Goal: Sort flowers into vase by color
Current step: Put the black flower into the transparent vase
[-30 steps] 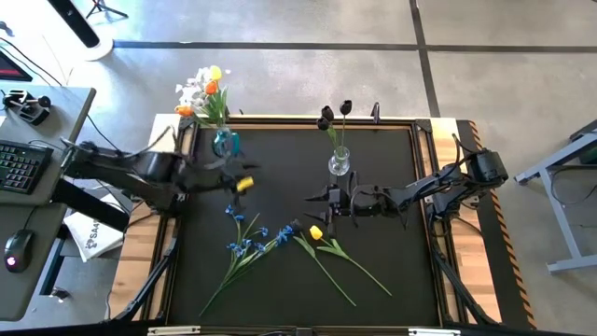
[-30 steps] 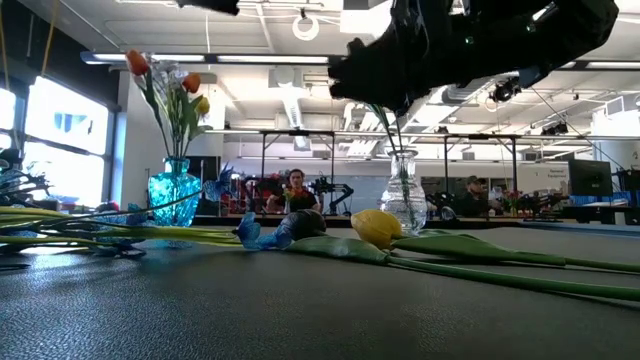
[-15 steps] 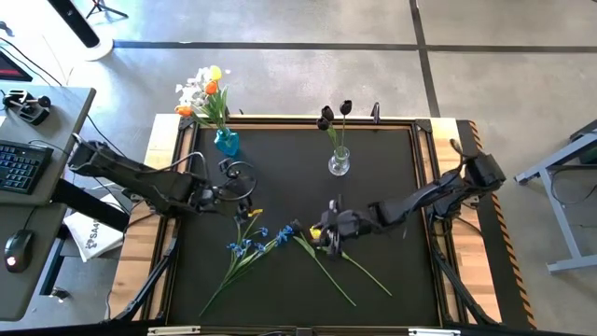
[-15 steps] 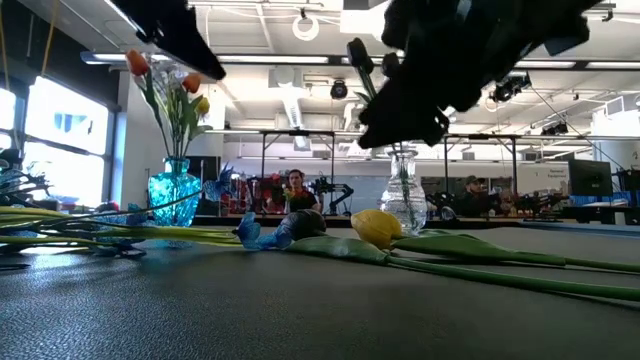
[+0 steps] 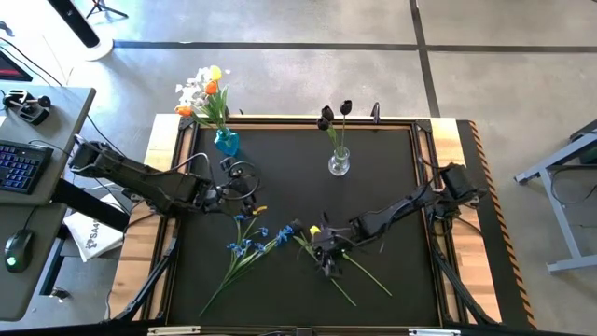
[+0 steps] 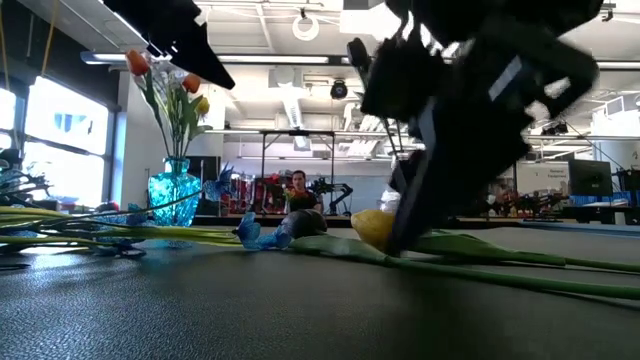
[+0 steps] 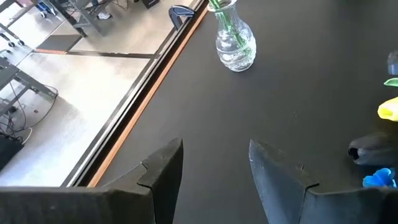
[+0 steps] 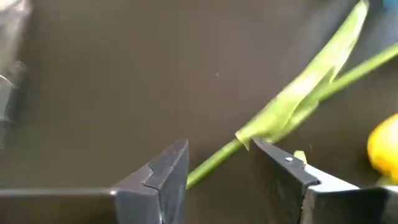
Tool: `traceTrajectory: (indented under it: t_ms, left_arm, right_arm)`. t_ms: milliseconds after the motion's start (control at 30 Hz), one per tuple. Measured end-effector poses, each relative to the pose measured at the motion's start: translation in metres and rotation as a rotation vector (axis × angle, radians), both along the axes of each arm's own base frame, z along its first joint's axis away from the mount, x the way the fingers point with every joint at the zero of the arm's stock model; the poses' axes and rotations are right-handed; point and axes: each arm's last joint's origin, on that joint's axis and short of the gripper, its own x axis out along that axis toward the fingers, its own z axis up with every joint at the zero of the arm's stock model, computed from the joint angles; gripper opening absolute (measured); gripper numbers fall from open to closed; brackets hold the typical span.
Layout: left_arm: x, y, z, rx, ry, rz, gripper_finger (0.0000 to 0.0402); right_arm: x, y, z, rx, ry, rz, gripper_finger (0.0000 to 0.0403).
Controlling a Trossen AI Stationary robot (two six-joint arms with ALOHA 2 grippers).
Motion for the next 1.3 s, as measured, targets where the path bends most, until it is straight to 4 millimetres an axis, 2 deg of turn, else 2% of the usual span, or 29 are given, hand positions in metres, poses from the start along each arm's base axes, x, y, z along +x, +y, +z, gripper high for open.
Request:
traceTrajectory:
  t_ms: [133, 300, 567, 767, 1000, 1167, 1300]
  left_arm:
    - [0.0, 0.0, 0.0, 0.0, -0.002, 0.0, 0.0172]
    - [0.0, 0.0, 0.0, -0.002, -0.006, 0.0, 0.0172]
    - [0.003, -0.001, 0.003, -0.015, -0.05, 0.0, 0.0172]
    - [0.003, -0.001, 0.003, -0.019, -0.054, -0.002, 0.0172]
    - [0.003, -0.001, 0.003, -0.029, -0.063, 0.005, 0.0172]
    - [0.003, -0.001, 0.003, -0.03, -0.063, 0.005, 0.0172]
    - [0.003, -0.001, 0.003, -0.03, -0.063, 0.006, 0.0172]
  right_arm:
    - [-0.004, 0.01, -0.005, -0.086, -0.009, -0.014, 0.015]
    - [-0.013, 0.024, -0.007, -0.327, -0.075, 0.001, 0.0139]
    - [-0.033, 0.024, -0.004, -0.576, -0.011, -0.135, 0.0138]
    - [-0.037, 0.017, 0.006, -0.555, 0.018, -0.19, 0.0137]
    - [-0.015, -0.005, 0.009, -0.419, -0.096, -0.246, 0.0137]
    - [-0.014, -0.021, 0.003, -0.334, -0.054, -0.235, 0.0137]
    - [-0.015, -0.021, 0.001, -0.334, -0.053, -0.191, 0.0137]
